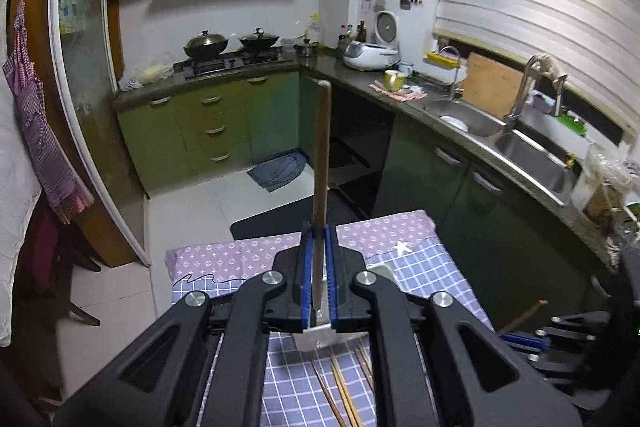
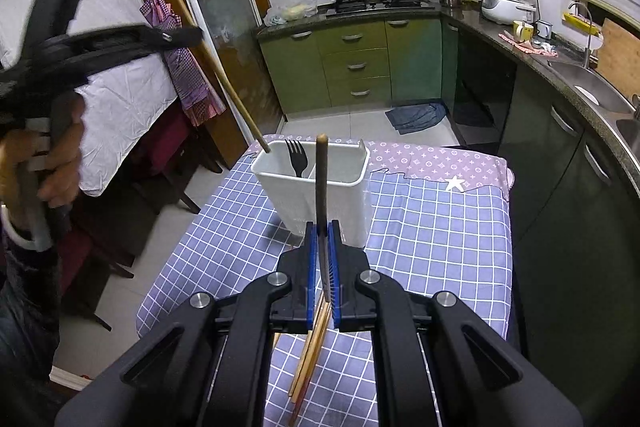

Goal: Organize utensils
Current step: 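Drop the chopstick into the caddy with the left tool while the right lifts its chopstick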

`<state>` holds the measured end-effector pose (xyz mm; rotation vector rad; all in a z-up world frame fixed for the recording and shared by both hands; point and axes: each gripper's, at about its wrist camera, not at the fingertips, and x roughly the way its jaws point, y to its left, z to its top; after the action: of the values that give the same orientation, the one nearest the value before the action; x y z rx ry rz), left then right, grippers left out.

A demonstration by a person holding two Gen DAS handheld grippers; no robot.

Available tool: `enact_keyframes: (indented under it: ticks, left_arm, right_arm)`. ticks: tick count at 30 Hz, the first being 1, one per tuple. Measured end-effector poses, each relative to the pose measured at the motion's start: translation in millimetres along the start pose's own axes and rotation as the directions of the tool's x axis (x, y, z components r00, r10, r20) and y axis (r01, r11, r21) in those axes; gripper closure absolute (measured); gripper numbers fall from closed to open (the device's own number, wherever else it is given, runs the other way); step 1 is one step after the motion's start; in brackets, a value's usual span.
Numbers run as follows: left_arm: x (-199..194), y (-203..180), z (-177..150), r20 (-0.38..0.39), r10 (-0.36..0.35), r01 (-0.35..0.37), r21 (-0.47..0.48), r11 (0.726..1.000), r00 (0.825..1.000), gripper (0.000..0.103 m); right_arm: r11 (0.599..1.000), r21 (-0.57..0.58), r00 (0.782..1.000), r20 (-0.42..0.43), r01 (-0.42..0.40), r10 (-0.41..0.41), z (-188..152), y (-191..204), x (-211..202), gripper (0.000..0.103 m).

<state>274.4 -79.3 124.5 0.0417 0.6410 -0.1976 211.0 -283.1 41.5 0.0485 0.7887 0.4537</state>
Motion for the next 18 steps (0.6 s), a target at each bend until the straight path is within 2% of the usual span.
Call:
enact_keyframes:
  ticks: [8,11,12,13,14,18]
  left_arm:
    - [76,3,-37,-0.149,0.019,-0.019,0.004,1.0,0.989,0.096]
    - [87,2,-55,-0.174,0.039,-0.035,0.026,0.999,0.984,0.093]
    - [87,2,-60,-0.176,0.041,-0.036,0.028,0.999,0.983,0.085]
    - [86,3,-66,-0.173,0.044,-0.04,0.026,0.999,0.984,0.073]
    - [82,6,-69,-0.161,0.051,-0.048,0.02,0.999,0.986,0.069]
    - [62,13,-79,-0.123,0.064,-0.062,0.018,0.998,0.99,0.066]
  right_arm:
    - [1.0,0.001,1.0,0.023,-0.012,0.012,10,3,-8,0.096]
    - [1.0,0.003,0.999,0.052,-0.016,0.016,22,4,-14,0.096]
    - [1.0,0.005,0.998,0.061,-0.019,0.018,26,5,-17,0.096]
    - [1.0,0.007,0.997,0.079,-0.018,0.018,32,5,-20,0.096]
    - [1.0,0.008,0.995,0.1,-0.016,0.015,39,6,-24,0.096]
    - [1.0,0.016,0.984,0.18,0.0,-0.003,69,6,-33,0.096]
